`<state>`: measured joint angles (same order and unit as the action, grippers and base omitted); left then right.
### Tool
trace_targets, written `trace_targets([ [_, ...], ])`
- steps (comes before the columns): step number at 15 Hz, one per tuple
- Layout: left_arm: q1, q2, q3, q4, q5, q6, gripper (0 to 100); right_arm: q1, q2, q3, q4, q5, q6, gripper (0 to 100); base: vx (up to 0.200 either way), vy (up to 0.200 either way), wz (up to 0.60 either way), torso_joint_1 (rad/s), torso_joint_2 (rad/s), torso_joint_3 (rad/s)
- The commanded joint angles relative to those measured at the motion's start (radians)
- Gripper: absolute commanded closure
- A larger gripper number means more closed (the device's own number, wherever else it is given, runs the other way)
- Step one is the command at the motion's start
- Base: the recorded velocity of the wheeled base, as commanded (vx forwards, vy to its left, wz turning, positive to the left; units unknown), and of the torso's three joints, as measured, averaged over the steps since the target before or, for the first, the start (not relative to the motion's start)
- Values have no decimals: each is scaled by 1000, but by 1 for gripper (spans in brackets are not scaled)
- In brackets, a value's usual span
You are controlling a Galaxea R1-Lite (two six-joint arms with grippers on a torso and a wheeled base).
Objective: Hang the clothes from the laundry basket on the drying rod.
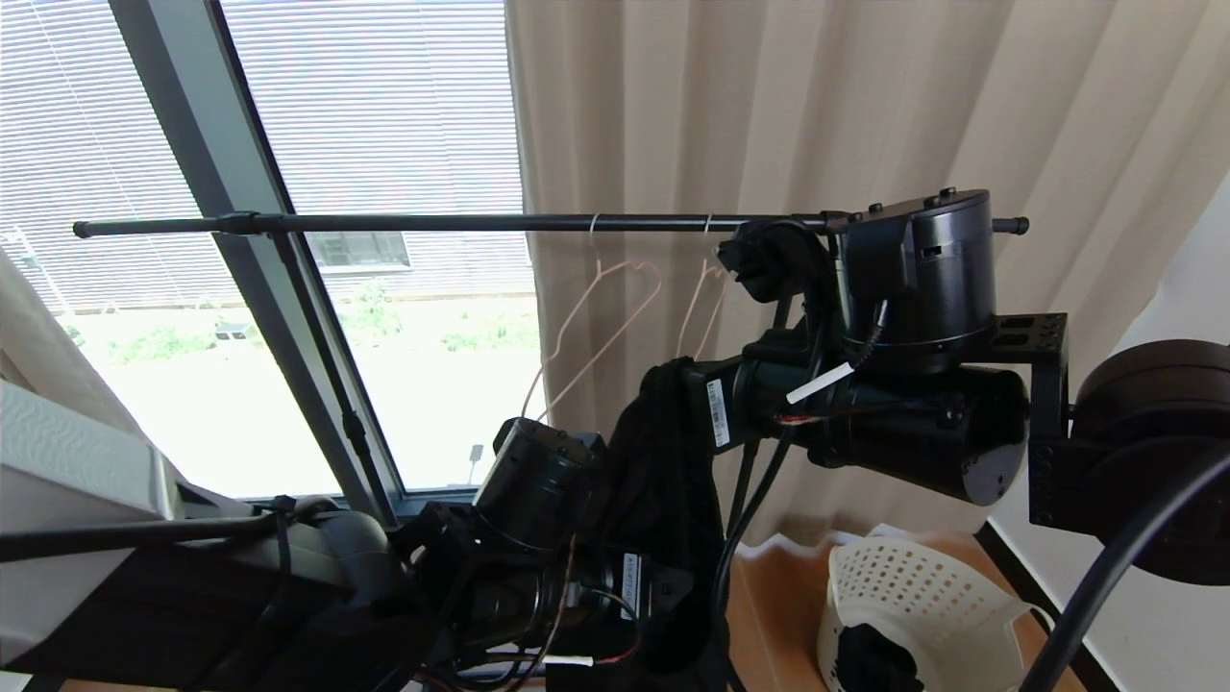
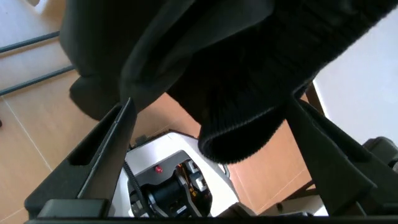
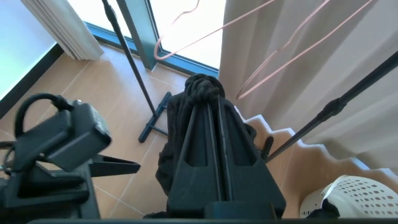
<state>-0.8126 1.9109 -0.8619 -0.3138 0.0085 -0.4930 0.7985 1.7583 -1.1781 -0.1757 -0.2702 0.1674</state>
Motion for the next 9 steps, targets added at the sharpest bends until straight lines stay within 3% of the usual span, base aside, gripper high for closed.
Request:
trace_targets([
  [1,-33,59,-25,2,33,-2,0,2,-5,0,-1,0,0,100,0,0,0,0,0,0],
  [9,-42,158,-31,-4,107,-22,0,-2,-36,2,1,-1,0,100,0,0,0,0,0,0],
])
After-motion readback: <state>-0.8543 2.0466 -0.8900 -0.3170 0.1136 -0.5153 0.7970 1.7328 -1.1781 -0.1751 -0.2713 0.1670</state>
